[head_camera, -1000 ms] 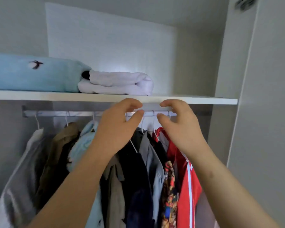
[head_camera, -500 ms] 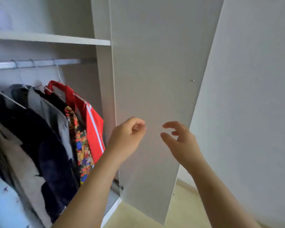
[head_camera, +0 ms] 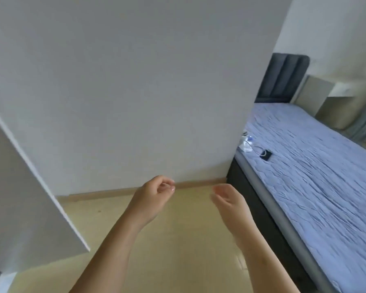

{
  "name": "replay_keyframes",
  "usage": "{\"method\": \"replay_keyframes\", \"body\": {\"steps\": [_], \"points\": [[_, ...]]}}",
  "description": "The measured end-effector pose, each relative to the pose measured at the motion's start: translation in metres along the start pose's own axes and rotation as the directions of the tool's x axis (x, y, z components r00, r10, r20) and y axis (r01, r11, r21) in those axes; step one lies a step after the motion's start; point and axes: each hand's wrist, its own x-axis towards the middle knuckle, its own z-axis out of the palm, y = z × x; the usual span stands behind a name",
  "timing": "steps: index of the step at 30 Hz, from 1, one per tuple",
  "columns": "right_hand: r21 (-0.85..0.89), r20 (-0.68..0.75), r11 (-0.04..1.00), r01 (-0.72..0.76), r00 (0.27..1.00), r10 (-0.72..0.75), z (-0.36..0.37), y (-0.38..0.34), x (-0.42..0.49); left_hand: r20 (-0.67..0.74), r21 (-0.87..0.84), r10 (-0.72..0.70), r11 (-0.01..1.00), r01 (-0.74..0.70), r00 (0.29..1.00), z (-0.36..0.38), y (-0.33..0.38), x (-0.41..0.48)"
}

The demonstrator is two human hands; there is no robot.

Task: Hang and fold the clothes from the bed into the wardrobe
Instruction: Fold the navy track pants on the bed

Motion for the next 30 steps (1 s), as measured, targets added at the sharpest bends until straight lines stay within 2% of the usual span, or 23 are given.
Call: {"method": "replay_keyframes", "body": {"steps": [3,9,15,20,24,30], "points": [[-0.012,-0.148,0.995,-0.101,0.984,0.098,-0.094,0.05,-0.003,0.159,-0.016,0.049,0.999,-0.047,0.986,0.097,0.031,0.014],[0.043,-0.353,0.966,-0.253,0.901,0.252,-0.226,0.124,-0.029,0.461,-0.02,0.122,0.992,-0.128,0.879,0.259,0.084,0.019],[0.227,-0.531,0.904,-0.361,0.732,0.426,-0.307,0.184,-0.055,0.691,0.001,0.136,0.982,-0.189,0.71,0.385,0.112,0.026],[0.31,-0.632,0.868,-0.389,0.598,0.493,-0.363,0.227,-0.043,0.805,-0.006,0.166,0.963,-0.271,0.57,0.472,0.136,0.045],[0.37,-0.65,0.836,-0.405,0.531,0.544,-0.407,0.257,-0.01,0.848,-0.013,0.196,0.937,-0.349,0.492,0.543,0.165,0.072],[0.457,-0.682,0.796,-0.398,0.418,0.6,-0.468,0.288,0.027,0.916,-0.022,0.169,0.926,-0.376,0.364,0.64,0.206,0.098]]}}
